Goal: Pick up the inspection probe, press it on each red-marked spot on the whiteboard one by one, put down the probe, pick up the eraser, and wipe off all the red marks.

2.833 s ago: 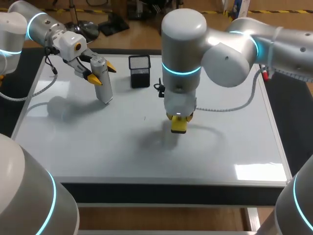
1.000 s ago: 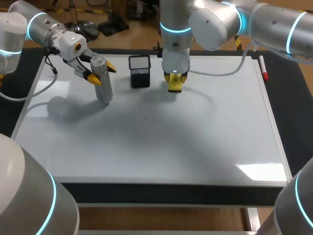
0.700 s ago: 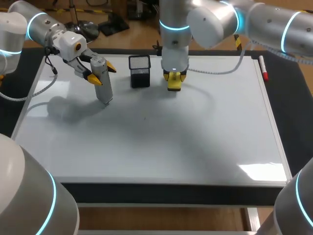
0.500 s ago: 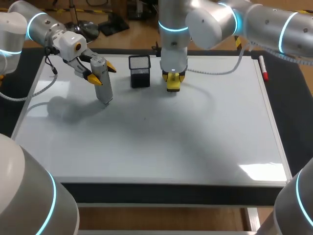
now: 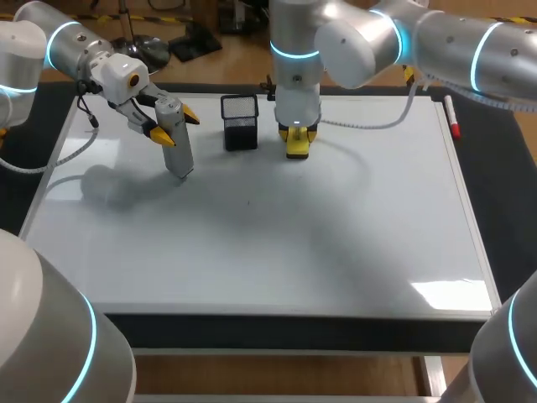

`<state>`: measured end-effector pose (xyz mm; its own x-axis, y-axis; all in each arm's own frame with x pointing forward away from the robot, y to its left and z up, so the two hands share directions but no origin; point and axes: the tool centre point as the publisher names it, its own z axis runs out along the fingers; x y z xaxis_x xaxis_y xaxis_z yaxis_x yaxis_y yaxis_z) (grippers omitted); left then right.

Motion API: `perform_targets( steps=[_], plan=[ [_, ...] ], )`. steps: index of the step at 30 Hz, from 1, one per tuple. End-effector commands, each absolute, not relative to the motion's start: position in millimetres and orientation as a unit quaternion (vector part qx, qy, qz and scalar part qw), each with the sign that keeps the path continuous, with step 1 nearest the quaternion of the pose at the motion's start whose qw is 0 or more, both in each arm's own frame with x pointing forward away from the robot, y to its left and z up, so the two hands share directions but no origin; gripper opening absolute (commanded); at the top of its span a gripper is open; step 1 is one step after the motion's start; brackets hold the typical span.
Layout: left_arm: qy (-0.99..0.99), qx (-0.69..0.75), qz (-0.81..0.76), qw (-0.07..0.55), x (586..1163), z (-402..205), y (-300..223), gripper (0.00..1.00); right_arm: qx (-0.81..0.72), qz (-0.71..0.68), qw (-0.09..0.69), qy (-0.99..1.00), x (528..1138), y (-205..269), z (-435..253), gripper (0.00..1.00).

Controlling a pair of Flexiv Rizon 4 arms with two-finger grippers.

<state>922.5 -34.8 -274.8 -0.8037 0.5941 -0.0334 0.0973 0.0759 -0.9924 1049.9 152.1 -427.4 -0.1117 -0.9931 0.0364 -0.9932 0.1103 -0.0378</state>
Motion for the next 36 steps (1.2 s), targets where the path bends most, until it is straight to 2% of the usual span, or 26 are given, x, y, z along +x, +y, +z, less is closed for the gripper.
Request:
perform_targets(
  steps=[1, 3, 4, 5, 6, 7, 23, 36],
  plan=[
    [-0.706, -0.246, 0.634, 0.197, 923.6, -274.0, -33.9, 0.00, 0.668, 0.027, 0.008, -0.743, 1057.0, 155.2, -431.7, 0.00],
    [-0.706, -0.246, 0.634, 0.197, 923.6, -274.0, -33.9, 0.00, 0.669, 0.029, 0.011, -0.742, 1057.3, 155.8, -432.4, 0.00],
    [-0.706, -0.246, 0.634, 0.197, 923.6, -274.0, -33.9, 0.00, 0.669, 0.029, 0.013, -0.743, 1057.3, 156.0, -432.6, 0.05],
    [-0.706, -0.246, 0.634, 0.197, 923.6, -274.0, -33.9, 0.00, 0.669, 0.030, 0.013, -0.743, 1057.3, 156.0, -432.7, 0.33],
    [-0.706, -0.246, 0.634, 0.197, 923.6, -274.0, -33.9, 0.00, 0.668, 0.030, 0.014, -0.743, 1057.2, 156.0, -432.7, 0.48],
    [-0.706, -0.246, 0.634, 0.197, 923.6, -274.0, -33.9, 0.00, 0.668, 0.030, 0.014, -0.743, 1057.2, 155.9, -432.8, 1.00],
    [-0.706, -0.246, 0.634, 0.197, 923.6, -274.0, -33.9, 0.00, 0.630, 0.039, 0.004, -0.775, 1048.2, 132.4, -420.2, 1.00],
    [-0.706, -0.246, 0.634, 0.197, 923.6, -274.0, -33.9, 0.00, 0.455, -0.031, -0.042, -0.889, 1043.3, 101.9, -381.7, 1.00]
  ],
)
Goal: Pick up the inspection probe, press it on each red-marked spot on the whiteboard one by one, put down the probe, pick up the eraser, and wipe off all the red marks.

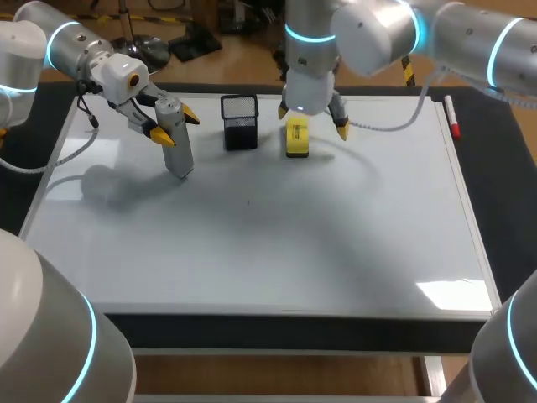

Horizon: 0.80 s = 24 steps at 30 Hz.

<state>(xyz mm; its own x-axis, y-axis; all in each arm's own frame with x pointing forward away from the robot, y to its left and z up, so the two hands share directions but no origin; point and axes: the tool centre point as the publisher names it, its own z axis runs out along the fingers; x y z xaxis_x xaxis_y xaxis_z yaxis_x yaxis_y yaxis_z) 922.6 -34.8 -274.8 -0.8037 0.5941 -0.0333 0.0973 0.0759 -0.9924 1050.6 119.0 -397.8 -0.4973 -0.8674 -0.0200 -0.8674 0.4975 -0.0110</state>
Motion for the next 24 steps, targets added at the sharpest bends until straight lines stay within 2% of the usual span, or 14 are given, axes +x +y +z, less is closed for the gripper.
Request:
perform_targets(
  steps=[1, 11, 24],
  plan=[
    [-0.706, -0.246, 0.634, 0.197, 923.6, -274.0, -33.9, 0.00, -0.439, 0.035, 0.045, 0.897, 1042.8, 99.7, -377.6, 1.00],
    [-0.706, -0.246, 0.634, 0.197, 923.6, -274.0, -33.9, 0.00, -0.289, 0.068, 0.070, 0.952, 1041.6, 78.7, -343.9, 1.00],
    [-0.706, -0.246, 0.634, 0.197, 923.6, -274.0, -33.9, 0.00, -0.159, 0.099, 0.044, 0.981, 1048.4, 80.8, -294.6, 1.00]
  ],
)
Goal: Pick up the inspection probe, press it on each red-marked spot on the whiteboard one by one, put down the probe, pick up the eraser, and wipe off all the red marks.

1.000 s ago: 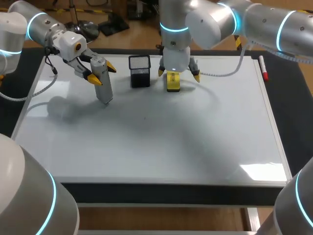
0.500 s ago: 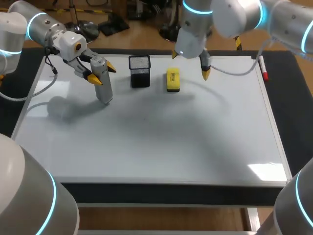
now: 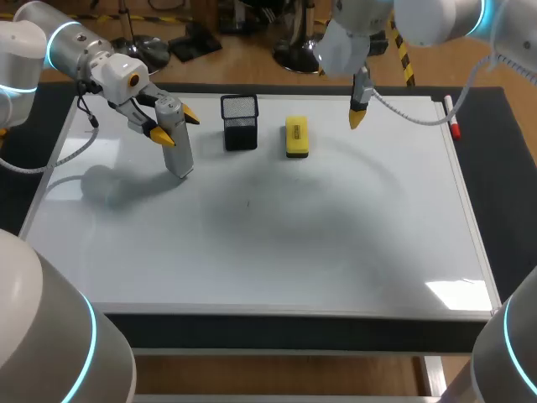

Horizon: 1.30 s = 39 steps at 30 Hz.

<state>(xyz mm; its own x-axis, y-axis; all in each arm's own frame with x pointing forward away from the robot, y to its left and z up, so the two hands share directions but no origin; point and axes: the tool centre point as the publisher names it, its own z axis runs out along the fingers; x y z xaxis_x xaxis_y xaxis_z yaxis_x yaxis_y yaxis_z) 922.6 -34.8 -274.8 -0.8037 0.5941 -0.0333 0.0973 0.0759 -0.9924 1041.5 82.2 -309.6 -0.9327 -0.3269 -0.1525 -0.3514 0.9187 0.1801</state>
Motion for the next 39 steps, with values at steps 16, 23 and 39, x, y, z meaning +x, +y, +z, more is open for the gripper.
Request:
perform_targets(
  steps=[16, 23, 39],
  plan=[
    [-0.706, -0.246, 0.634, 0.197, 923.6, -274.0, -33.9, 0.00, -0.102, 0.140, 0.069, 0.982, 1062.4, 97.6, -246.6, 1.00],
    [-0.706, -0.246, 0.634, 0.197, 923.6, -274.0, -33.9, 0.00, -0.096, 0.140, 0.056, 0.984, 1063.6, 100.2, -244.0, 1.00],
    [-0.706, -0.246, 0.634, 0.197, 923.6, -274.0, -33.9, 0.00, -0.096, 0.140, 0.056, 0.984, 1063.6, 100.2, -244.0, 1.00]
  ],
)
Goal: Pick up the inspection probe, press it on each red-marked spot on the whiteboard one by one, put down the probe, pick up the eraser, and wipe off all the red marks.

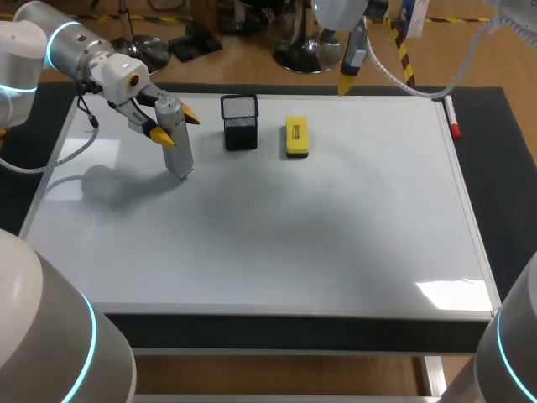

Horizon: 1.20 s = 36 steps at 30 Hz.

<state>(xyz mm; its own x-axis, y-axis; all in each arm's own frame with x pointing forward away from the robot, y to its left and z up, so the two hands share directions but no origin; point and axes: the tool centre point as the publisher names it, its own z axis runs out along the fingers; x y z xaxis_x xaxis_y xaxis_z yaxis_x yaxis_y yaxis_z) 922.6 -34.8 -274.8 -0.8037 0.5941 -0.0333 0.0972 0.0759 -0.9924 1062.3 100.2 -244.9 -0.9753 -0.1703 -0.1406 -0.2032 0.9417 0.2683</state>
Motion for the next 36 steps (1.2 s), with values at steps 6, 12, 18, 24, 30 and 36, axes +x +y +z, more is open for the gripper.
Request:
perform_targets(
  steps=[6, 12, 18, 24, 30, 36],
  plan=[
    [-0.706, -0.246, 0.634, 0.197, 923.6, -274.0, -33.9, 0.00, -0.096, 0.140, 0.056, 0.984, 1063.6, 100.2, -244.0, 1.00],
    [-0.735, -0.150, 0.644, 0.151, 935.5, -262.6, -42.3, 0.00, -0.096, 0.140, 0.056, 0.984, 1063.6, 100.2, -244.0, 1.00],
    [-0.751, -0.111, 0.639, 0.122, 944.1, -246.7, -54.1, 0.00, -0.096, 0.140, 0.056, 0.984, 1063.6, 100.2, -244.0, 1.00],
    [-0.759, -0.085, 0.637, 0.102, 954.8, -231.4, -68.0, 0.00, -0.096, 0.140, 0.056, 0.984, 1063.6, 100.2, -244.0, 1.00],
    [-0.766, -0.053, 0.636, 0.082, 968.4, -216.4, -80.7, 0.00, -0.096, 0.140, 0.056, 0.984, 1063.6, 100.2, -244.0, 1.00],
    [-0.761, -0.016, 0.647, 0.051, 983.1, -200.2, -89.3, 0.00, -0.096, 0.140, 0.056, 0.984, 1063.6, 100.2, -244.0, 1.00]
  ],
)
